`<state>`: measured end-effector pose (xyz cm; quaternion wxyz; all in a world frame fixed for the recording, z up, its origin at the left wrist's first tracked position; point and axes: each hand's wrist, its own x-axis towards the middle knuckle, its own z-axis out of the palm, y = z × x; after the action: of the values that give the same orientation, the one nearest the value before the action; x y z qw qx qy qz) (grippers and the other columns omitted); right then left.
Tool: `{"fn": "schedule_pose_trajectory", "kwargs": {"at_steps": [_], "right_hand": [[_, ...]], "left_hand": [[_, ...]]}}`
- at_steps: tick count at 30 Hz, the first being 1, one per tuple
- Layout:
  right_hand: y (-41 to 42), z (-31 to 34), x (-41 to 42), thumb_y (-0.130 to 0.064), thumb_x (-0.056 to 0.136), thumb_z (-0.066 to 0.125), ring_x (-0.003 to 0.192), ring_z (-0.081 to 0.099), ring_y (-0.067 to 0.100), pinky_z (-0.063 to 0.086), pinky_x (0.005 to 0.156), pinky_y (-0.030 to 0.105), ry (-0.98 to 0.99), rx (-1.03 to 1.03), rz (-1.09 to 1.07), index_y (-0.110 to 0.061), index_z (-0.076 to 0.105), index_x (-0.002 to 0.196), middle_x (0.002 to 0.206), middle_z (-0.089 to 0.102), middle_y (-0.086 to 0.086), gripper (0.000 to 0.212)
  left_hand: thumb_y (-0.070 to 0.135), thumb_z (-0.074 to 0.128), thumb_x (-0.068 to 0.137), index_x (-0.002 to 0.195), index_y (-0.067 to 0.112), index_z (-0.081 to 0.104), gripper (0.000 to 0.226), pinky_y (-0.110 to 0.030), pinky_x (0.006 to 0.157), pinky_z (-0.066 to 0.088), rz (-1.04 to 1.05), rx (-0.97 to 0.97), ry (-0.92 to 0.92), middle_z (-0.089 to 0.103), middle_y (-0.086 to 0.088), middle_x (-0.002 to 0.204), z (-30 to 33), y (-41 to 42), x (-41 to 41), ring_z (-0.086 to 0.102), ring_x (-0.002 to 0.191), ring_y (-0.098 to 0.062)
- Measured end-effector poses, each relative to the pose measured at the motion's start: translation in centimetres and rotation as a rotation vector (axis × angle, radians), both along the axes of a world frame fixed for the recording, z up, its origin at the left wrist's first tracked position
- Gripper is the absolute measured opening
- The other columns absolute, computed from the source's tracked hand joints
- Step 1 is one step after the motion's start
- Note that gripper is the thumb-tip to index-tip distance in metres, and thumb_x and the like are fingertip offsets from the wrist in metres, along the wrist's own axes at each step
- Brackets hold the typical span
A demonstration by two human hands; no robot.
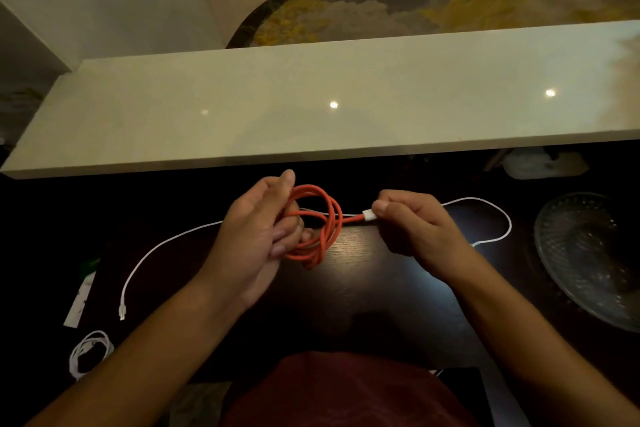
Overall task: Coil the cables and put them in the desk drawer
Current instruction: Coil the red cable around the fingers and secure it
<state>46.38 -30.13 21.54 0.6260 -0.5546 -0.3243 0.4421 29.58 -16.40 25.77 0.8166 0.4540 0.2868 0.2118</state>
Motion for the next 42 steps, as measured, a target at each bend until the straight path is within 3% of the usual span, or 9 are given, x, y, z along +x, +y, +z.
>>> {"fn": "schedule_pose_trajectory", "kwargs": {"at_steps": [3,8,13,17,22,25,35,39,42], "right_hand": [[-0.5,-0.1,0.2,-0.016,0.093,0.05,0.043,0.028,0.013,0.017,0.043,0.027,0.048,0.005,-0.035,-0.017,0.051,0.059,0.051,0.033,0.002,0.033],[0.1,0.0,-0.7,-0.022,0.091,0.054,0.044,0.049,0.025,0.042,0.051,0.031,-0.006,0.135,-0.054,-0.023,0.056,0.061,0.051,0.051,0.004,0.03],[0.8,0.4,-1.8,-0.023,0.085,0.062,0.059,0.059,0.026,0.047,0.053,0.036,-0.082,0.17,0.002,-0.009,0.056,0.076,0.066,0.061,0.016,0.017],[1.2,0.1,-3.1,-0.025,0.093,0.062,0.052,0.052,0.026,0.041,0.054,0.044,-0.104,0.145,0.17,-0.008,0.052,0.075,0.058,0.054,0.015,0.026],[1.6,0.0,-2.8,-0.029,0.102,0.047,0.044,0.046,0.02,0.04,0.053,0.031,-0.11,0.125,0.188,-0.003,0.051,0.065,0.049,0.048,0.008,0.045],[1.4,-0.5,-2.1,-0.027,0.104,0.048,0.042,0.043,0.017,0.039,0.051,0.024,-0.062,0.112,0.119,-0.007,0.049,0.062,0.049,0.043,0.01,0.047],[0.5,-1.2,0.5,-0.026,0.1,0.056,0.045,0.027,0.017,0.019,0.048,0.039,-0.063,-0.1,-0.025,-0.021,0.047,0.052,0.049,0.034,0.004,0.049],[0.8,-1.6,0.4,-0.024,0.096,0.066,0.044,0.037,0.016,0.028,0.047,0.028,-0.275,-0.082,-0.179,-0.011,0.05,0.054,0.049,0.042,0.004,0.046],[0.9,-1.3,-0.7,-0.025,0.092,0.069,0.052,0.051,0.022,0.039,0.052,0.036,-0.558,0.034,-0.241,-0.006,0.056,0.062,0.056,0.055,0.006,0.037]], "left_hand": [[0.033,0.07,0.091,0.085,0.017,0.056,0.022,-0.032,0.061,0.039,-0.04,0.054,0.056,0.028,0.004,0.052,-0.6,0.4,-0.3,0.026,0.039,-0.008],[0.009,0.056,0.097,0.105,0.012,0.066,0.013,-0.033,0.061,0.035,-0.088,0.159,0.079,0.032,0.005,0.049,-1.3,0.3,-0.2,0.027,0.039,-0.007],[0.003,0.044,0.098,0.093,0.009,0.072,0.029,-0.014,0.042,0.034,-0.062,0.021,0.06,0.028,0.002,0.046,-1.3,0.0,0.1,0.026,0.035,-0.005],[0.009,0.048,0.096,0.09,0.01,0.07,0.023,-0.025,0.051,0.014,-0.096,-0.091,0.044,0.031,0.004,0.048,-1.2,-0.3,0.5,0.026,0.035,-0.004],[0.017,0.063,0.079,0.097,0.01,0.069,0.02,-0.022,0.054,0.036,-0.197,-0.204,-0.056,0.036,-0.001,0.061,-0.8,0.2,0.3,0.033,0.047,-0.008],[0.025,0.075,0.078,0.105,0.011,0.064,0.032,-0.029,0.059,0.024,-0.314,-0.233,-0.151,0.038,0.0,0.061,-1.3,0.8,-0.3,0.035,0.048,-0.009],[0.021,0.064,0.094,0.086,0.012,0.06,0.012,-0.034,0.078,0.044,-0.225,-0.08,-0.099,0.03,0.008,0.046,-1.7,0.1,-0.7,0.027,0.035,-0.005],[0.022,0.06,0.098,0.081,0.017,0.065,0.019,-0.034,0.071,0.042,-0.081,-0.111,-0.011,0.031,0.007,0.047,-2.8,-0.4,0.4,0.028,0.035,-0.005],[0.03,0.06,0.096,0.101,0.01,0.068,0.022,-0.033,0.065,0.042,-0.029,-0.125,0.08,0.032,0.006,0.046,-3.4,-0.8,0.9,0.028,0.034,-0.005]]}}
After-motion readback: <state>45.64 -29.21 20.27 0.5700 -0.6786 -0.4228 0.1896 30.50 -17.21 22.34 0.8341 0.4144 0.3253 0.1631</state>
